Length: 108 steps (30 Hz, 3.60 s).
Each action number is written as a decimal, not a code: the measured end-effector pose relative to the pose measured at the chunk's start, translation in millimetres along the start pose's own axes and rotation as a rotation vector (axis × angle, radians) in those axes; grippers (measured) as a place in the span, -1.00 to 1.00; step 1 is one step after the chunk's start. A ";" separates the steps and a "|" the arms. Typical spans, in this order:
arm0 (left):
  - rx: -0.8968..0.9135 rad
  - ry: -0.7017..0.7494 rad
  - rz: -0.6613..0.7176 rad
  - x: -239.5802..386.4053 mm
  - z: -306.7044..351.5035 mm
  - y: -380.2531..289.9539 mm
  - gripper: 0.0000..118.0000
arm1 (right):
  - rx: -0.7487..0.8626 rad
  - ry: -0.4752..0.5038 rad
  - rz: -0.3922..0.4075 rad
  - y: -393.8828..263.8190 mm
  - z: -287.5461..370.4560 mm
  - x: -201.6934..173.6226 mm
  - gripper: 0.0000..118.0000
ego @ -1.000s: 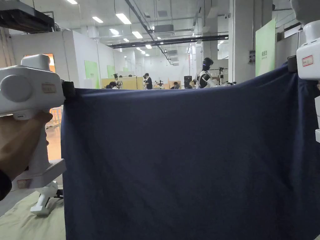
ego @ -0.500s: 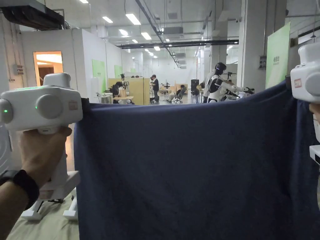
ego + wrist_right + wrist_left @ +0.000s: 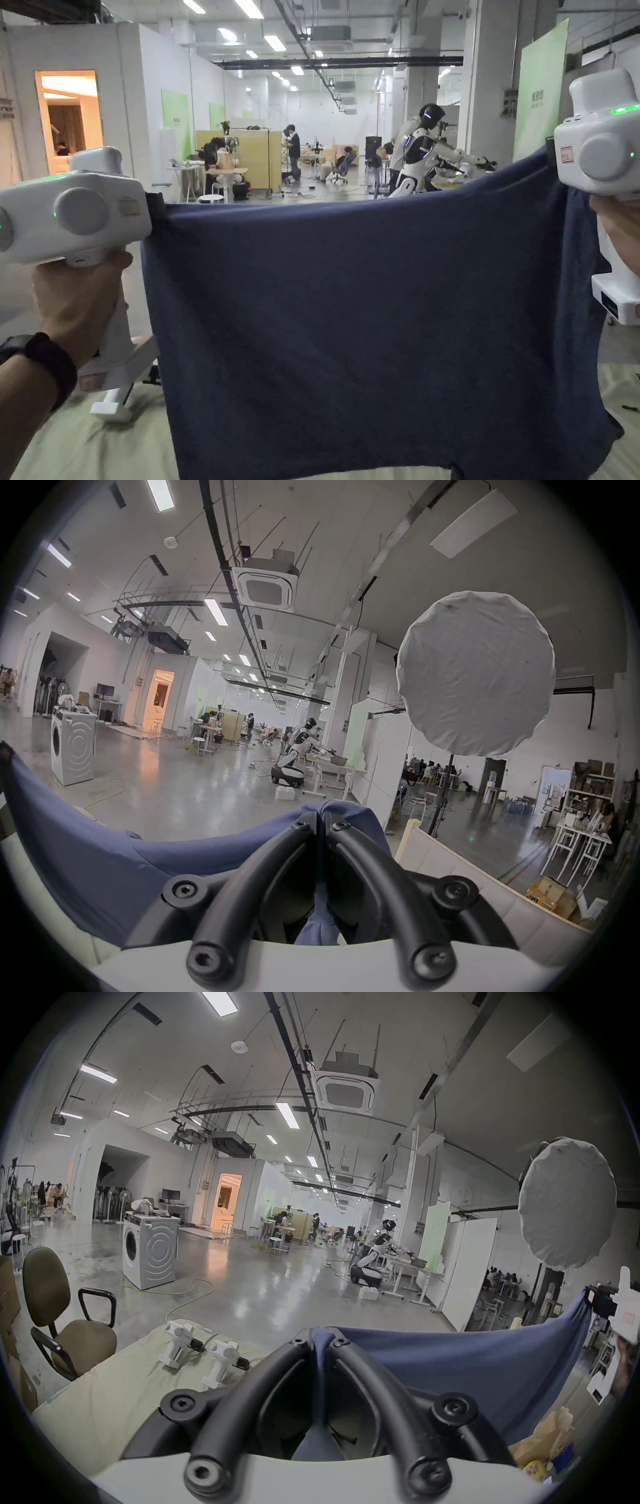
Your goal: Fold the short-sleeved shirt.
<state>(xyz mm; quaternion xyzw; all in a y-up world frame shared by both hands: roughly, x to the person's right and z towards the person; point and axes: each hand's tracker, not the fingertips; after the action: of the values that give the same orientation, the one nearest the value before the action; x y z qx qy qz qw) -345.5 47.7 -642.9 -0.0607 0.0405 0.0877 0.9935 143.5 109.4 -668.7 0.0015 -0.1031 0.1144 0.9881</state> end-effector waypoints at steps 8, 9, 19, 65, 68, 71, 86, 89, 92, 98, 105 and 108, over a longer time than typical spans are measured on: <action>-0.122 -0.025 0.001 -7.4 28.3 -95.4 -0.87 | -0.147 0.092 -0.125 -90.4 36.8 11.1 -0.91; -0.135 -0.036 0.033 -11.4 36.2 -108.1 -0.87 | -0.161 0.106 -0.139 -102.4 44.0 13.0 -0.91; -0.239 -0.093 0.034 -41.6 118.9 -205.7 -0.87 | -0.202 0.186 -0.169 -196.5 149.5 44.8 -0.91; -0.696 -0.043 0.047 -143.7 383.8 -415.2 0.77 | -0.990 0.290 -0.205 -472.8 436.7 78.3 0.62; -0.548 -0.029 0.015 -136.4 405.4 -385.2 0.78 | -0.870 0.271 -0.315 -455.6 447.2 95.7 0.64; -0.398 -0.002 -0.058 -110.5 428.2 -342.0 0.78 | -0.627 0.330 -0.514 -411.2 466.3 107.0 0.64; 0.112 -0.007 -0.215 -9.6 487.0 -231.4 -0.75 | -0.160 0.304 -0.239 -264.7 482.0 65.3 -0.54; 0.111 -0.005 -0.236 -9.2 484.3 -239.7 -0.96 | -0.162 0.306 -0.233 -269.2 482.3 61.1 -0.73; 0.078 -0.024 -0.245 -6.7 482.3 -243.2 -0.97 | -0.168 0.279 -0.193 -267.8 485.7 55.3 -0.88; 0.043 -0.063 -0.241 -9.3 481.3 -244.5 -0.98 | -0.154 0.261 -0.144 -265.2 488.1 46.8 -0.96; -0.203 -0.073 -0.170 -42.1 446.7 -281.6 -0.98 | -0.208 0.306 -0.188 -279.1 482.3 47.6 -0.96; -0.403 -0.073 -0.043 -76.4 417.7 -325.9 -0.03 | -0.257 0.319 -0.203 -294.4 480.6 47.2 -0.96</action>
<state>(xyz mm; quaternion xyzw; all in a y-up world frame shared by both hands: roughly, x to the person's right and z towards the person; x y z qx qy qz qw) -332.9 -230.4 -185.8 -0.2557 -0.0154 0.0752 0.9637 157.3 -179.4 -182.6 -0.1322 0.0414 -0.0012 0.9904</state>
